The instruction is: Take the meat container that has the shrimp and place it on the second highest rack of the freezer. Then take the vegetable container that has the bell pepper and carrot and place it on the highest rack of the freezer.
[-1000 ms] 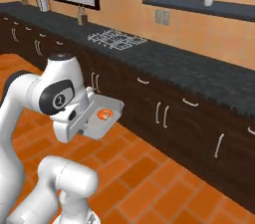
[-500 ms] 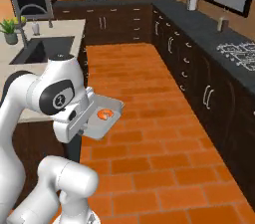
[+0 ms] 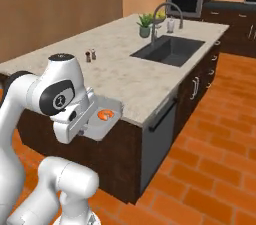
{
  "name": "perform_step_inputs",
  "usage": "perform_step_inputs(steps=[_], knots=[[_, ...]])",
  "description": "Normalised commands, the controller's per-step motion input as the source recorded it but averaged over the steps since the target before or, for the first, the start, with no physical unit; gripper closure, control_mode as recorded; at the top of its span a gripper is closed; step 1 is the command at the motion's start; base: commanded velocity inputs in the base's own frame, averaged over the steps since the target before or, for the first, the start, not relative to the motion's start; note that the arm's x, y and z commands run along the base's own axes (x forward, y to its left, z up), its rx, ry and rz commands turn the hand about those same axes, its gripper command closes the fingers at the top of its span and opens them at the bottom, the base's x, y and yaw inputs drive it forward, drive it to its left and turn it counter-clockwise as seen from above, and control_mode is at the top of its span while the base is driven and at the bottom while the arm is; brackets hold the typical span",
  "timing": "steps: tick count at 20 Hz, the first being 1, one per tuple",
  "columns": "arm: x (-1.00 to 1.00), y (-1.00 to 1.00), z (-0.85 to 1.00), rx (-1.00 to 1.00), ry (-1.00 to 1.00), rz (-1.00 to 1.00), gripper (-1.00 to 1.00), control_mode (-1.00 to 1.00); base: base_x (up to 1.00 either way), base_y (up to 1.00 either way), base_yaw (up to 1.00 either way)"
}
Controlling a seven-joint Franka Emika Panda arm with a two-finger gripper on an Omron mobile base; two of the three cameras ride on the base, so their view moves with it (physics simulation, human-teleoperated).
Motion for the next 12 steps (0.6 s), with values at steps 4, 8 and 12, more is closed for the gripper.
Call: perform_step_inputs(steps=[4,8,12], knots=[[0.00,0.00,0.00,0.00,0.00,0.00,1.00,1.00,-0.21,0.00,1.00],[0.00,0.00,0.00,0.00,0.00,0.00,1.00,1.00,-0.21,0.00,1.00],[0.00,0.00,0.00,0.00,0.00,0.00,1.00,1.00,-0.20,0.00,1.00]])
